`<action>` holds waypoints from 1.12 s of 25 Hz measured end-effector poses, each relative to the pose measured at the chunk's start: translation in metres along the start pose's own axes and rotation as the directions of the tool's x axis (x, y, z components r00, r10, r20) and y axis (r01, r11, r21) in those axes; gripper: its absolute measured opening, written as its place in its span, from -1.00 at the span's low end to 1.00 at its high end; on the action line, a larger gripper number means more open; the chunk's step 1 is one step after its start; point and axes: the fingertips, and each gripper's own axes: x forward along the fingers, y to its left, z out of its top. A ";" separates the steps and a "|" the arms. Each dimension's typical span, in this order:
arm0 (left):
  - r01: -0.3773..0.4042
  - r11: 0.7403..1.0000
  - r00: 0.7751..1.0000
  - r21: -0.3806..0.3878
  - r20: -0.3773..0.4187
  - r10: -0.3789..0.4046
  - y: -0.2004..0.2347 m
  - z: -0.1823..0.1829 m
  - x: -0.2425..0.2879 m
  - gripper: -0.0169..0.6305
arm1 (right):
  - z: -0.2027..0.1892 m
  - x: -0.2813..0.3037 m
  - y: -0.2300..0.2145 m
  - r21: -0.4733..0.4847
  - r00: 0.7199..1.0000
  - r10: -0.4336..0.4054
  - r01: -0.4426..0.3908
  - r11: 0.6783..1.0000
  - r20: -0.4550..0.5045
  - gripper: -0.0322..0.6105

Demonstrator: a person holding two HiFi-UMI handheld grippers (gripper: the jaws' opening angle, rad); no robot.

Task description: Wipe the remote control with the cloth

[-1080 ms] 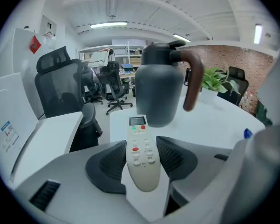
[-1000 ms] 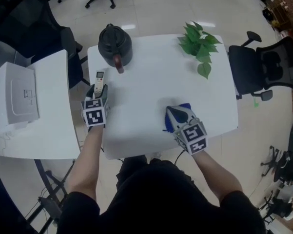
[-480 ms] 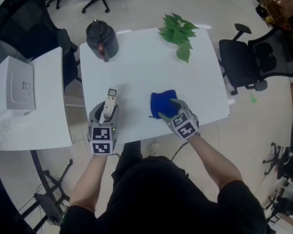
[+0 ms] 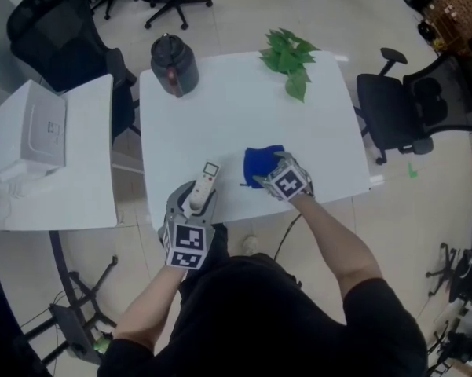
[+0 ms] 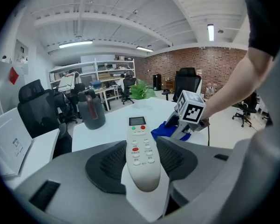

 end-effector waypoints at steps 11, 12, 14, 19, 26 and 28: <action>-0.032 0.998 0.999 0.057 0.038 0.030 -0.027 0.004 -0.027 -0.30 | -0.007 -0.023 0.026 0.091 0.998 0.000 -0.006 0.996 0.063 -0.64; -0.039 0.997 0.998 0.067 0.043 0.036 -0.031 0.005 -0.031 -0.30 | -0.004 -0.032 0.030 0.094 0.995 -0.005 -0.004 0.996 0.100 -0.65; -0.053 0.995 0.997 0.085 0.053 0.048 -0.038 0.006 -0.038 -0.30 | 0.006 -0.053 0.039 0.084 0.983 -0.013 -0.003 0.996 0.184 -0.66; -0.088 0.989 0.995 0.121 0.059 0.081 -0.057 0.004 -0.060 -0.30 | 0.041 -0.132 0.081 0.036 0.920 0.016 -0.032 0.999 0.390 -0.67; -0.128 0.964 0.991 0.233 0.055 0.119 -0.069 0.012 -0.087 -0.30 | 0.085 -0.250 0.161 -0.144 0.819 0.135 -0.065 0.987 0.557 -0.67; -0.133 0.951 0.991 0.278 0.054 0.123 -0.070 0.016 -0.093 -0.30 | 0.093 -0.267 0.190 -0.219 0.811 0.187 -0.074 0.973 0.554 -0.67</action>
